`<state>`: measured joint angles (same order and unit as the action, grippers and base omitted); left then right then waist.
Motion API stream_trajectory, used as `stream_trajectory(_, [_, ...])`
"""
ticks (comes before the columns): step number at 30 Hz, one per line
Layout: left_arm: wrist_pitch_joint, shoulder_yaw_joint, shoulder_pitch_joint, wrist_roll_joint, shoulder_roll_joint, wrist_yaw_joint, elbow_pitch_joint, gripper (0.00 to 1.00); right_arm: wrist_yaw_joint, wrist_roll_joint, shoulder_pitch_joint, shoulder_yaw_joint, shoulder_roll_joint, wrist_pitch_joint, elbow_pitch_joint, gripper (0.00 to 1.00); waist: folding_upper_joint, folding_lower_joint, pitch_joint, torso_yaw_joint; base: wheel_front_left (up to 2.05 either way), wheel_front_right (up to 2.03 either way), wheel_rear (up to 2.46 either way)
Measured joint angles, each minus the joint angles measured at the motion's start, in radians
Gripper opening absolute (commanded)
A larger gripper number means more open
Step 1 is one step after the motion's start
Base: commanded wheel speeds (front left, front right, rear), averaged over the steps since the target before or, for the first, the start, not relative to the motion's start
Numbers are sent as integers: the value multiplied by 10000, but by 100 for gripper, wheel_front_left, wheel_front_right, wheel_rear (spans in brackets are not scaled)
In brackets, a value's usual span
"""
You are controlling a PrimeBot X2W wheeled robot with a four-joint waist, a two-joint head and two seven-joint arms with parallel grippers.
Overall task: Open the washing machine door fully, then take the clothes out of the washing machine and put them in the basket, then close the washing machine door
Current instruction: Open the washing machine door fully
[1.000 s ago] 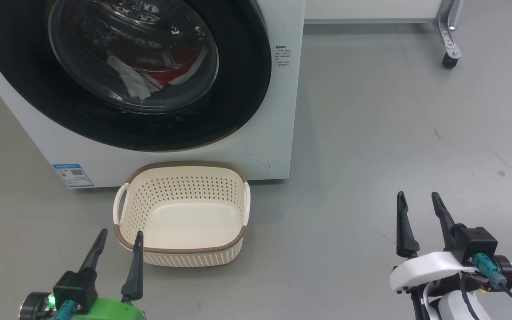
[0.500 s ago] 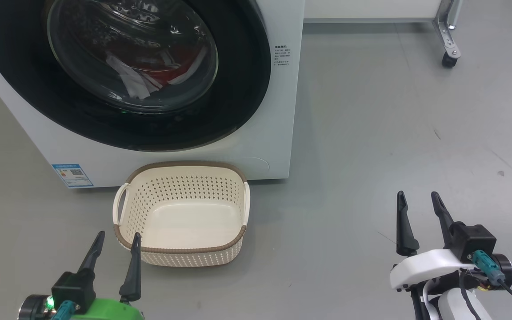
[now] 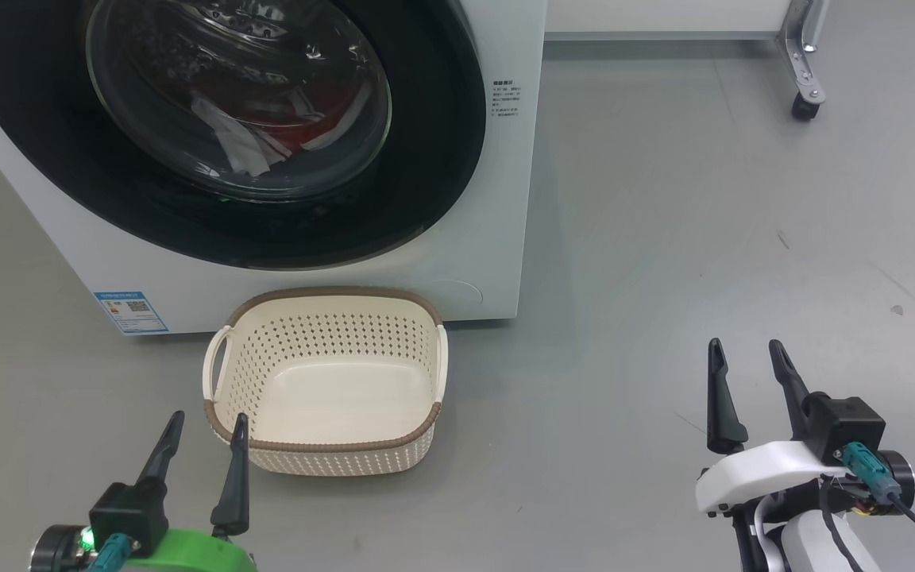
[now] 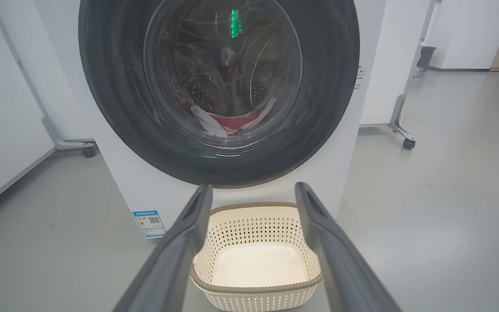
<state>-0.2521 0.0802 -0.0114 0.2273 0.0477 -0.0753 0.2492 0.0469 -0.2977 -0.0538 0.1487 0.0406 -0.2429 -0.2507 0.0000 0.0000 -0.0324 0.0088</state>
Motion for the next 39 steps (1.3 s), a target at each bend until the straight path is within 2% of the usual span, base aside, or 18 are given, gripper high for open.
stream_trajectory(8, [0, -36, 37, 0, -8, 0, 8, 100, -2, -6, -8, 46, 0, -2, -71, 100, 0, 0, -15, 28, 0, 0, 0])
stream_trajectory(9, [0, -40, 45, 0, -10, -2, 10, 100, -2, -6, -9, 54, 2, -2, -81, 54, 0, 0, -20, 33, 0, 0, 0])
stream_trajectory(10, [0, -42, 56, 0, -12, 0, 10, 100, -4, -6, -11, 75, 2, -2, -92, 54, 0, 0, -26, 39, 0, 0, 0])
stream_trajectory(11, [0, -48, 65, 0, -13, -2, 10, 100, -12, -6, -12, 102, 4, -2, -98, 0, 0, 0, -33, 45, 0, 0, 0])
stream_trajectory(18, [0, -71, 81, 0, -19, -2, 12, 100, -192, -316, -82, 127, 4, -4, -127, 0, 0, 0, -81, 84, 0, 0, 0])
stream_trajectory(23, [0, -42, 120, -2, -23, -4, 12, 100, -399, -1816, -122, -96, -2, -4, -107, 0, 0, 0, -135, 124, 0, 0, 0])
stream_trajectory(27, [0, 142, 197, -15, -29, -13, 4, 100, -581, -4297, -192, -648, 2, 2, 19, 0, 0, 0, -282, 202, 0, 0, 0])
stream_trajectory(31, [0, 234, 426, -15, -40, -71, -19, 100, -901, -6456, -384, -1018, 6, 301, 82, 0, 0, 0, -471, 354, 0, 0, 0])
stream_trajectory(35, [0, 265, 571, -15, -44, -92, -33, 100, -1057, -7869, -861, -1156, 8, 826, 86, 0, 0, 0, -676, 542, 0, 0, 0])
stream_trajectory(39, [0, 314, 716, -15, -48, -104, -46, 100, -1074, -9083, -1450, -1262, 13, 1467, 113, 0, 0, 0, -895, 730, 0, 0, 0])
